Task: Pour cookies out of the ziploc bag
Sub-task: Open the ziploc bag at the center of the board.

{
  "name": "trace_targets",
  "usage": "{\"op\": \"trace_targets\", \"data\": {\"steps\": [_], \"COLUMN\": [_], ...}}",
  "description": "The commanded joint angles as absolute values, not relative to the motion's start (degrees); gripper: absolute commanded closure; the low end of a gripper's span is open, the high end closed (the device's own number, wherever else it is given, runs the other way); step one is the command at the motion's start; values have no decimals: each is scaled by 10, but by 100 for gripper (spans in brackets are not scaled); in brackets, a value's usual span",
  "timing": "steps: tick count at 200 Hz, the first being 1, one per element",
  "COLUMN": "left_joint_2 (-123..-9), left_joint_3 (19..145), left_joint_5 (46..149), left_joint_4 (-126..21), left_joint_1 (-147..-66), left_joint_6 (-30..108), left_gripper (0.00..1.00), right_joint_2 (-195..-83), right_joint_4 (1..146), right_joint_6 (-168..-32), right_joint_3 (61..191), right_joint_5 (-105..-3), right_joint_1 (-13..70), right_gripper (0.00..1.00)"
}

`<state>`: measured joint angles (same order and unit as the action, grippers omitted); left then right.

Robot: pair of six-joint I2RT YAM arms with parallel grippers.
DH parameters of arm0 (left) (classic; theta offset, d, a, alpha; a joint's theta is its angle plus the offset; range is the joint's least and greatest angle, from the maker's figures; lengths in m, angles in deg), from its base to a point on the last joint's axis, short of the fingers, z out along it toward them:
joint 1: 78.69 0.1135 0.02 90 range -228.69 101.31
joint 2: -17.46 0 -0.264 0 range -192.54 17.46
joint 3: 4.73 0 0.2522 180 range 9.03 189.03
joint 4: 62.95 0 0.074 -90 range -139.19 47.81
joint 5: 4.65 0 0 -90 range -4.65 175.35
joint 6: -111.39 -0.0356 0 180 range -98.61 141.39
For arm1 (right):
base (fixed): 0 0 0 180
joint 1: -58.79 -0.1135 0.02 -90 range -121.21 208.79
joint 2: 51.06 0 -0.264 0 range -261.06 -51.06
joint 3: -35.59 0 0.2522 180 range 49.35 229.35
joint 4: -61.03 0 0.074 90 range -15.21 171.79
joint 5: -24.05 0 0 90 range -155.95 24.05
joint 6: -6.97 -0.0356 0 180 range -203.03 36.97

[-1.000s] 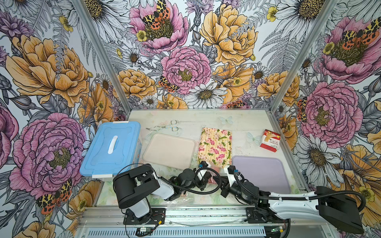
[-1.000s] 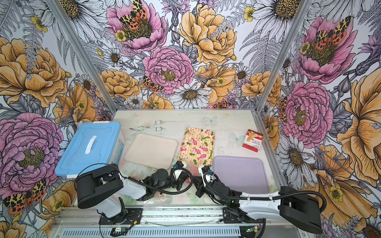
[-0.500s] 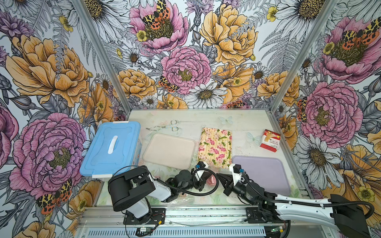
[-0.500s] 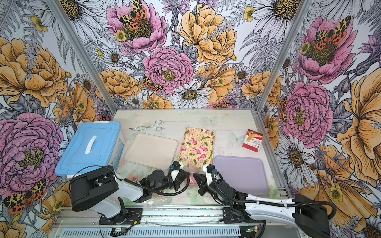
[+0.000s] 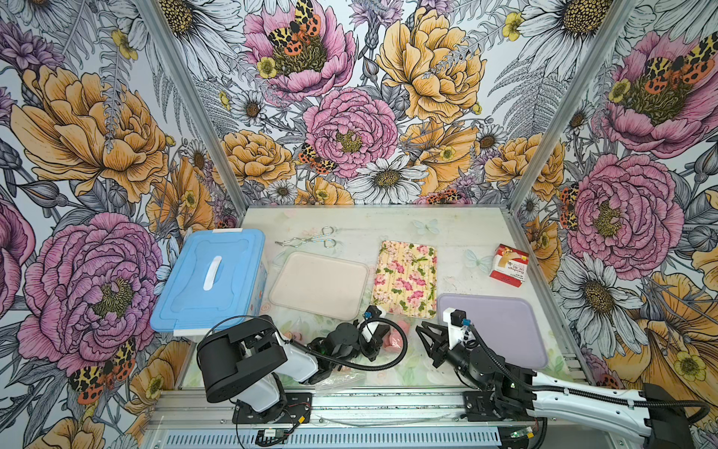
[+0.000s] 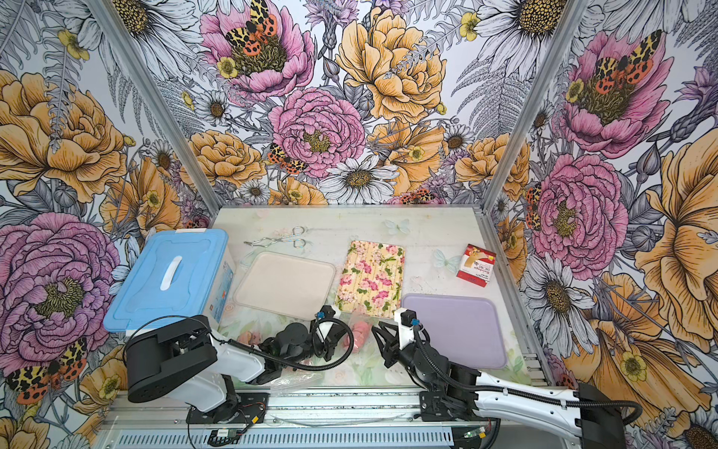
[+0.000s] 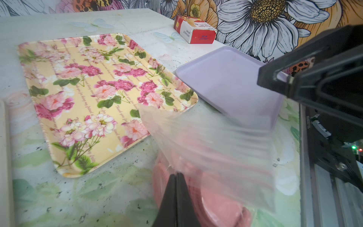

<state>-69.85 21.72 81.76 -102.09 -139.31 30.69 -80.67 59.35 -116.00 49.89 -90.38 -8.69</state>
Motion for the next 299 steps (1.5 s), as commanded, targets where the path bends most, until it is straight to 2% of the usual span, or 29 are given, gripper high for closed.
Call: {"op": "trace_targets", "data": {"steps": [1,22,45,113,207,230,244,253,264,273,299], "left_joint_2": [-699,-699,-706,-730,-694,-690,-686,-684,-682,-681,-678], "left_joint_3": [202,202,206,208,191,192,191,191,193,193,192], "left_joint_5": [807,811,822,844,842,841,836,834,834,835,830], "left_joint_4": [-1055,-1060,-1070,-1104,-1092,-1088,-1083,-1080,-1076,-1072,-1061], "left_joint_1": [-1394,-1394,-1394,-1395,-1394,-1394,-1394,-1394,-1395,-1394,-1394], "left_joint_6": [315,313,309,303,288,286,284,283,283,283,285], "left_gripper": [100,100,100,100,100,100,100,100,100,100,100], "right_joint_2": [-824,-869,-941,-1166,-1231,-1250,-1266,-1276,-1285,-1290,-1288], "right_joint_4": [604,564,517,363,354,357,357,351,334,319,316], "right_joint_6": [-1145,-1122,-1102,-1071,-1086,-1089,-1089,-1090,-1093,-1094,-1096], "right_joint_3": [489,496,515,579,625,636,645,648,645,642,639], "right_joint_5": [-901,-867,-840,-796,-709,-680,-661,-657,-659,-659,-663], "right_joint_1": [-89,-89,-88,-80,-15,-5,-3,-3,-3,-3,-2], "right_gripper": [62,50,45,44,46,48,54,63,79,86,86]}}
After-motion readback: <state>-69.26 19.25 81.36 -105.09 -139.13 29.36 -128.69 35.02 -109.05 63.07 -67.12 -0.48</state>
